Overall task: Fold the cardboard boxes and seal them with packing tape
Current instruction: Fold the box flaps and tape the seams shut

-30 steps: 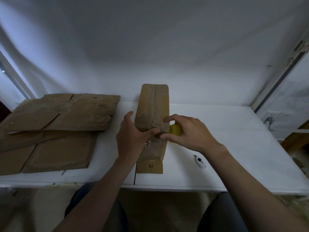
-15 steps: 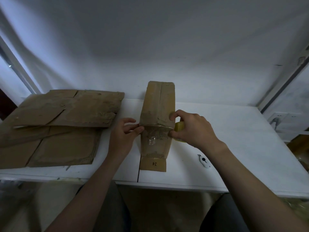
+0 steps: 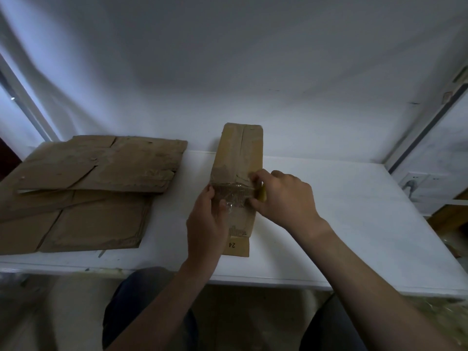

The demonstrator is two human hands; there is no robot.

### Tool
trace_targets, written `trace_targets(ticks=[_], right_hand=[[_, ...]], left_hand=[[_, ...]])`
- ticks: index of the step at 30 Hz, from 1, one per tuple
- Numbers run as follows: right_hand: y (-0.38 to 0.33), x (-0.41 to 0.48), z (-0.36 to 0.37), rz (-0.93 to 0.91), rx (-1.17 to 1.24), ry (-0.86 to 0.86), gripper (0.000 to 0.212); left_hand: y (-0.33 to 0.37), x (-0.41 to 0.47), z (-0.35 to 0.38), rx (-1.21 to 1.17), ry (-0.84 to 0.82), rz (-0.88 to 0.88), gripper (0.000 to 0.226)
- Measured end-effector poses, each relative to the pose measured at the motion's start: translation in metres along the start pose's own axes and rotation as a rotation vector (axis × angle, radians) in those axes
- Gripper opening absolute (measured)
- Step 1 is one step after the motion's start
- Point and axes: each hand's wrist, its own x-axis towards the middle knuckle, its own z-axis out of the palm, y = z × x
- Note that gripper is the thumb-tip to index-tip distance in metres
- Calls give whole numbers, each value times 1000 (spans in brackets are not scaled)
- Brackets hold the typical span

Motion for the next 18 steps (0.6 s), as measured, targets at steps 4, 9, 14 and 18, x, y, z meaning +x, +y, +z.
trace_targets(ticks=[4,9,14,18], right_hand=[[14,5,-15,-51,268,-155,61],[35,7,-22,-48,532,-231,67],[49,5,-22,-30,632,-138,62],[55,1,-20,-40,669,-21,52]], left_hand=[[-1,14,-5,-41,-119,-35,47],[10,47,-5,-42,-244,-52,64],[15,74,10,86,-395,144,62],[29,83,27,164,-385,138,43]])
